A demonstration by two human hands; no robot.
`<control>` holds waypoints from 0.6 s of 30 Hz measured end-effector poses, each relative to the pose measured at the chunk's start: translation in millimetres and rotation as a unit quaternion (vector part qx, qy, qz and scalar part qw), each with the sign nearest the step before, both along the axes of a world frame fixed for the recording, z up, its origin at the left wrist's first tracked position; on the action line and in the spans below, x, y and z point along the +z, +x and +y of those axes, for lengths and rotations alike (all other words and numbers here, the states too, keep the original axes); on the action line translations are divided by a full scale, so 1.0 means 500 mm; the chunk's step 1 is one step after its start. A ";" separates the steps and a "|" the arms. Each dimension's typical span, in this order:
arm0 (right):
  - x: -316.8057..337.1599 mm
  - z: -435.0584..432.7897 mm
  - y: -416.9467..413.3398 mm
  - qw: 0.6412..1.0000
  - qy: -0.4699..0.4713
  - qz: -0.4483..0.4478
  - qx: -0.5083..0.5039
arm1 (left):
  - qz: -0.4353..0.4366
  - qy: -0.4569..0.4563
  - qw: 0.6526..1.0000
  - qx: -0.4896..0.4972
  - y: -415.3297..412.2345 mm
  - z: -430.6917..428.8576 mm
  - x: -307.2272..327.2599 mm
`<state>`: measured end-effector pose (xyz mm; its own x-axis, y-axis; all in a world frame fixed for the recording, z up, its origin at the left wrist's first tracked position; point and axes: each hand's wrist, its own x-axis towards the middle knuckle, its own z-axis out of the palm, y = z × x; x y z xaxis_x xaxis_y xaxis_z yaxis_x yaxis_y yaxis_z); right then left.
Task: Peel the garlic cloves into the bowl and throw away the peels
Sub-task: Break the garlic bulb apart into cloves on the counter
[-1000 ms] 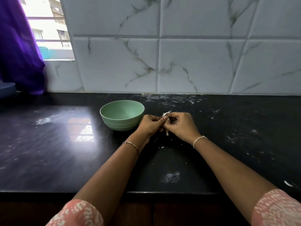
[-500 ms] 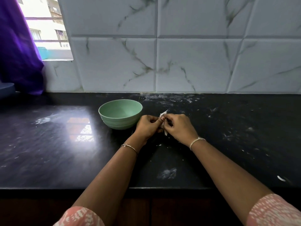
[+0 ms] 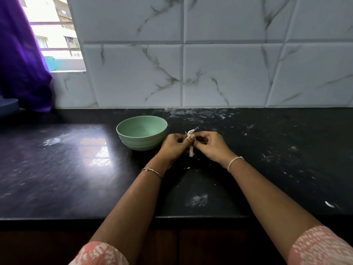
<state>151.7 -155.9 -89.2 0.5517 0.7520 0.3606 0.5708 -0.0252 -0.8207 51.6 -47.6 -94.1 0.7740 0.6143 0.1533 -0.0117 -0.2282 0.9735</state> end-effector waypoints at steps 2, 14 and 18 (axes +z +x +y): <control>-0.001 0.003 0.002 1.000 -0.012 -0.018 -0.012 | -0.004 0.004 1.000 -0.002 -0.001 0.000 0.000; -0.009 0.013 0.011 0.994 -0.019 -0.037 -0.105 | -0.010 -0.043 0.999 -0.003 -0.003 -0.010 0.010; -0.006 0.008 0.017 0.987 -0.011 -0.025 -0.157 | -0.016 -0.070 0.997 -0.017 -0.009 -0.013 0.018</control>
